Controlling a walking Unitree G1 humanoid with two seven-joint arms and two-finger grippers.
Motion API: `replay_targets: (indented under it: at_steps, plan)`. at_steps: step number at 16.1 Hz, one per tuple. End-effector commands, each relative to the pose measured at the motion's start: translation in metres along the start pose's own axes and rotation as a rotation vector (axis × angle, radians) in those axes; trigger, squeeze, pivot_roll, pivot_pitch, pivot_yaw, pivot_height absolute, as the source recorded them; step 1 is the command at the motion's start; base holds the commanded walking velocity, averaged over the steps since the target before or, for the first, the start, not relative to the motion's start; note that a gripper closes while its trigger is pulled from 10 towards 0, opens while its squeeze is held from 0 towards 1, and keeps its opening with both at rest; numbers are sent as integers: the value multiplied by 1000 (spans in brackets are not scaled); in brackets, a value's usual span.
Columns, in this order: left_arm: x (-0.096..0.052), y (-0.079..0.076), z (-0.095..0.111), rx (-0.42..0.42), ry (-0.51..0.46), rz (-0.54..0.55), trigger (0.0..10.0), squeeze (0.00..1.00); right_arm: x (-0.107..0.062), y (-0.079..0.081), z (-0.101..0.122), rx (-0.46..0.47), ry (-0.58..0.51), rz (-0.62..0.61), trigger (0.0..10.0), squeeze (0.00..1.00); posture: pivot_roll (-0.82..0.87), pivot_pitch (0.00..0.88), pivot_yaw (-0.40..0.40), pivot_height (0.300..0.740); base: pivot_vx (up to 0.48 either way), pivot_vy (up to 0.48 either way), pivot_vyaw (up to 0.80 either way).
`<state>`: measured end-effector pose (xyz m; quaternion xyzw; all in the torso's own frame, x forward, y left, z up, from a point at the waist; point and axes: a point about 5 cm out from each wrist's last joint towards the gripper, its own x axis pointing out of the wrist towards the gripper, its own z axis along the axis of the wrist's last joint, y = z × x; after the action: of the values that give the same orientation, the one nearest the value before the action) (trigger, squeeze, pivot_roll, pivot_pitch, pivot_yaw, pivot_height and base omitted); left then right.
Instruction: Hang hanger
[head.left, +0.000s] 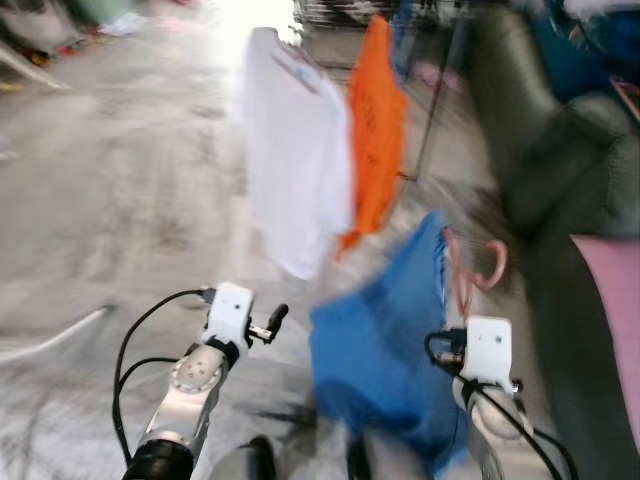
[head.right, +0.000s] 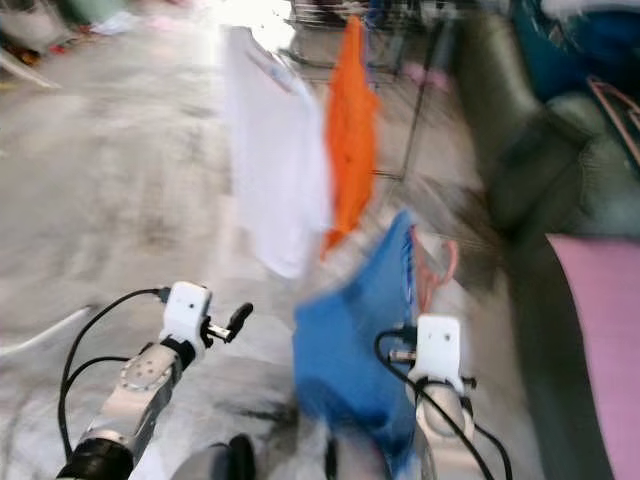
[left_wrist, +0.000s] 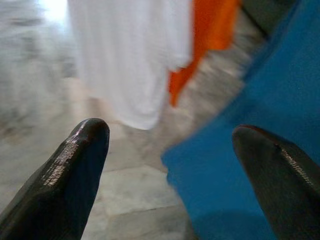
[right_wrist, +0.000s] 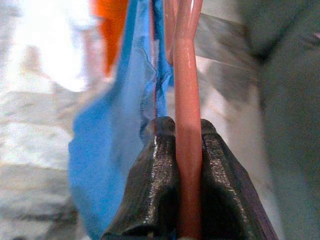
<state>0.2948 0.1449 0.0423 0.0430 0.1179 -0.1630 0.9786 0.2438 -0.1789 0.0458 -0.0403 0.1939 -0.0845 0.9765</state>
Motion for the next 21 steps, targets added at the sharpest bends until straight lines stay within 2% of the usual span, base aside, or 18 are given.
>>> replay_targets:
  at_steps: [1, 8, 13, 17, 20, 21]
  plan:
    - [-4, 0, -9, -29, 38, -2, 10000, 0, 3, 0, 6, -1, -30, 14, 10000, 0, -158, 179, 15, 740, 0, 0, 0]
    - [0, 0, -4, -45, 14, 18, 10000, 0, 7, 11, 8, -30, -28, 92, 10000, 0, -139, 168, -17, 740, 0, 402, 0]
    - [-3, 0, -6, -43, 14, 27, 10000, 0, 12, 12, 12, -29, -36, 87, 10000, 0, -135, 183, -8, 740, 0, 480, 0]
    - [-1, -4, -3, -33, 2, -16, 10000, 0, 6, 11, 9, -21, -38, 79, 10000, 0, -156, 208, 9, 740, 0, 0, 0]
    - [3, -6, 7, -25, -33, -67, 10000, 0, 1, 6, 7, -92, -49, 110, 10000, 0, -163, 230, 23, 740, 0, 0, 0]
    - [5, -6, 12, -27, -52, -78, 10000, 0, 1, 6, 10, -126, -67, 153, 10000, 0, -164, 235, 30, 740, 0, 0, 0]
